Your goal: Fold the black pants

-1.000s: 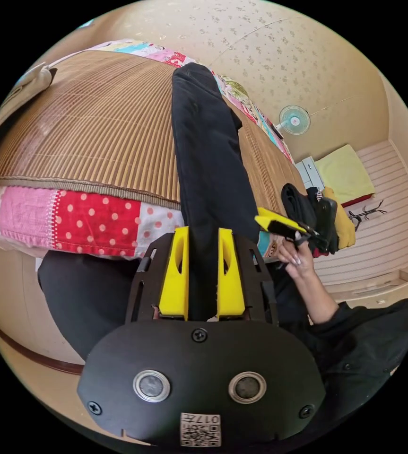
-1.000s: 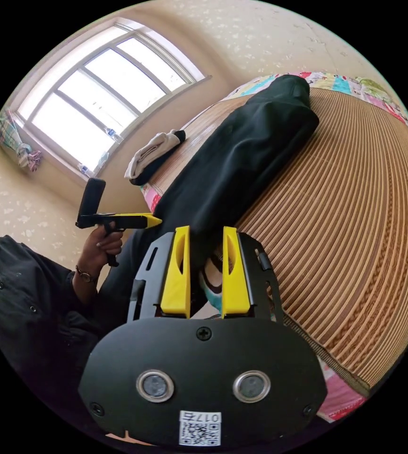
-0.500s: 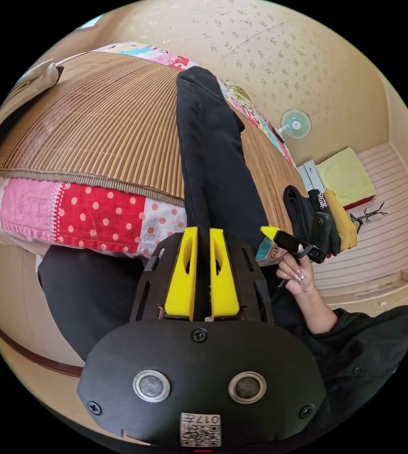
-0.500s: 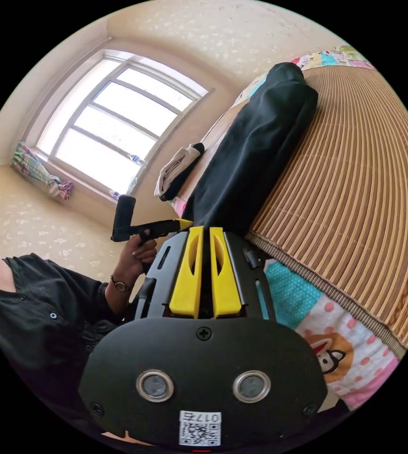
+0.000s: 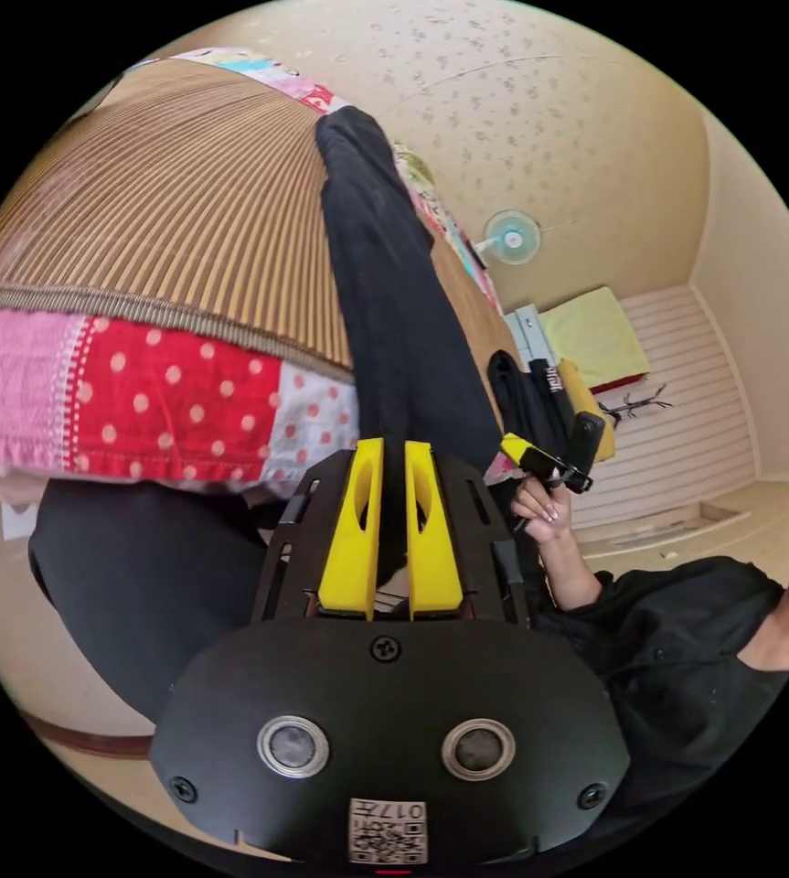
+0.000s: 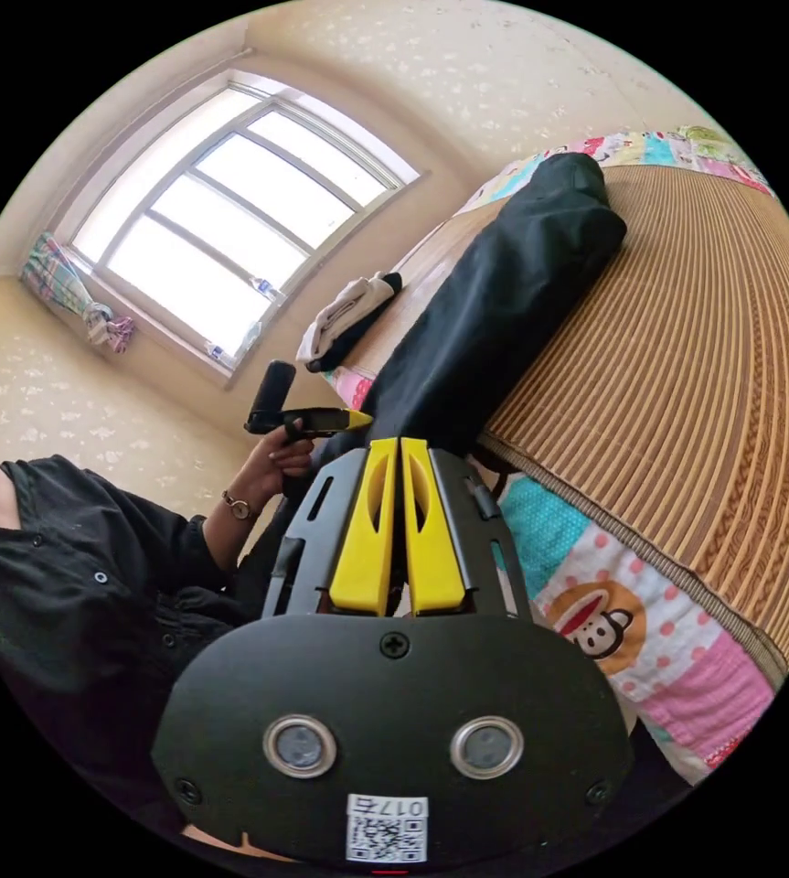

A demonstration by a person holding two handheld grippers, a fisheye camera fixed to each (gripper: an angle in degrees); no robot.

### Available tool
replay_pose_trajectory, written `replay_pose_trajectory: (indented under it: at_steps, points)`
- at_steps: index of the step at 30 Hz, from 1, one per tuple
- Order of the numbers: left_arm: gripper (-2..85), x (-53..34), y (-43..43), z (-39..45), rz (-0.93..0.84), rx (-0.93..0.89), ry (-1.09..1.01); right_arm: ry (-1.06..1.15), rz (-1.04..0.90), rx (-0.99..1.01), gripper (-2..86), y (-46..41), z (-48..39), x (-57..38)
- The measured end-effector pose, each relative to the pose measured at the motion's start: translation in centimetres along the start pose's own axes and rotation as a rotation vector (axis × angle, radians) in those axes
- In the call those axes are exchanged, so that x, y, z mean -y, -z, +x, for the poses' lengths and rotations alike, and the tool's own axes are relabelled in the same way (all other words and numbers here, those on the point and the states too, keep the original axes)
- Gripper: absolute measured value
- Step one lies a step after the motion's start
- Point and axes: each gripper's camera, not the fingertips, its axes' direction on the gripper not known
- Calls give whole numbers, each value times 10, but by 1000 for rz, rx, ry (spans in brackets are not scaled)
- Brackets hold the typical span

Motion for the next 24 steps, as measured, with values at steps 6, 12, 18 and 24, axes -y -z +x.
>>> replay_pose_trajectory:
  at_steps: [6,12,18,24]
  points:
    - [59,7,14,31,2,89,-25,-7,37,60,16,-1,9,-6]
    - [64,5,53,49,117,105,-23,-38,52,105,45,2,19,3]
    - [61,20,59,32,77,1,20,-59,33,124,45,-6,28,12]
    - [44,21,98,53,93,24,-50,-51,25,84,28,-1,28,20]
